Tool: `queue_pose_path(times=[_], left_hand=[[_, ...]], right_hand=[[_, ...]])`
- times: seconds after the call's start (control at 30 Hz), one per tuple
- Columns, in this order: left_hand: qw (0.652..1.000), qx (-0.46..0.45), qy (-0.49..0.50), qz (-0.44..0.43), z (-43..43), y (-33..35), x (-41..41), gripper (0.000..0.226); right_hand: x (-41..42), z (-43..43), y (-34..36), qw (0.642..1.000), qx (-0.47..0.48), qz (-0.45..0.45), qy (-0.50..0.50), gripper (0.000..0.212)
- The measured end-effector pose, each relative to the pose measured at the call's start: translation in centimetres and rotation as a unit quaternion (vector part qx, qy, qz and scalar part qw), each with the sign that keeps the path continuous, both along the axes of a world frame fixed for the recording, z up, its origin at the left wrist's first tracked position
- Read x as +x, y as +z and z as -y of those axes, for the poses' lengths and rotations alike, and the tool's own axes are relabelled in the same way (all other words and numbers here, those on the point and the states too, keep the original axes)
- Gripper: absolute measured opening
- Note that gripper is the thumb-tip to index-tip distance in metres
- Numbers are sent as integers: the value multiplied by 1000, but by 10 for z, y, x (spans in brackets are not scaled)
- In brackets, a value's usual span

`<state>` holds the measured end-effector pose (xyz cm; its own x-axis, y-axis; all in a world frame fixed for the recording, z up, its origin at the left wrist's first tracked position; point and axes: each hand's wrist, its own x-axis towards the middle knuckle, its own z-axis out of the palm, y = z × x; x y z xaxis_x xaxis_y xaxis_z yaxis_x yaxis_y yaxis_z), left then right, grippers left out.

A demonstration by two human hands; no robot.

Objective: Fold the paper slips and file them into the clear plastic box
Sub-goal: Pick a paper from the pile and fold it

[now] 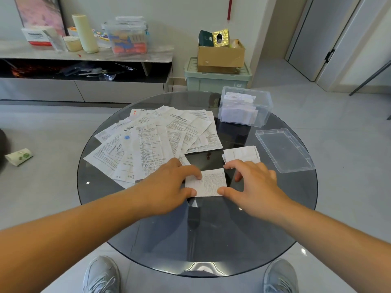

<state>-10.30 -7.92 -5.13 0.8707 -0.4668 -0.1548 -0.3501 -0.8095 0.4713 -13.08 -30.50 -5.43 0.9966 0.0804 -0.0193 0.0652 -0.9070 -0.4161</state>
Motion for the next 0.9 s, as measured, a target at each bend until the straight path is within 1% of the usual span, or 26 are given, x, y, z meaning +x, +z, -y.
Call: queue_pose_path(times=[0.07,0.13,0.27,0.4,0.47,0.53,0.57,0.73,0.83,0.9], left_hand=[[999,-21,-3,-28,-1,5,7,37],[999,-33,-6,-37,-3,8,10,40],[999,-24,-16,-34,-3,11,7,42],[999,33,-26,11,0,17,3,35],[996,58,-32,57,5,18,3,32],[992,71,-35,102,11,20,6,29],[991,67,-38,108,13,21,8,31],[998,37,-50,23,25,26,18,59],[997,53,-46,-10,30,28,21,64],[996,68,-41,-30,33,30,22,62]], right_hand=[[1,2,1,1000,4,-11,6,49],[2,3,2,1000,11,-24,8,49],[2,6,6,999,-1,-39,22,51],[2,5,10,998,-15,-53,34,53],[2,3,10,997,-14,-53,46,56],[2,1,10,996,-20,-53,62,57],[2,0,10,996,-23,-54,69,57],[2,1,11,993,-20,-73,95,58],[2,2,13,992,-7,-81,101,59],[1,3,13,991,9,-80,103,60]])
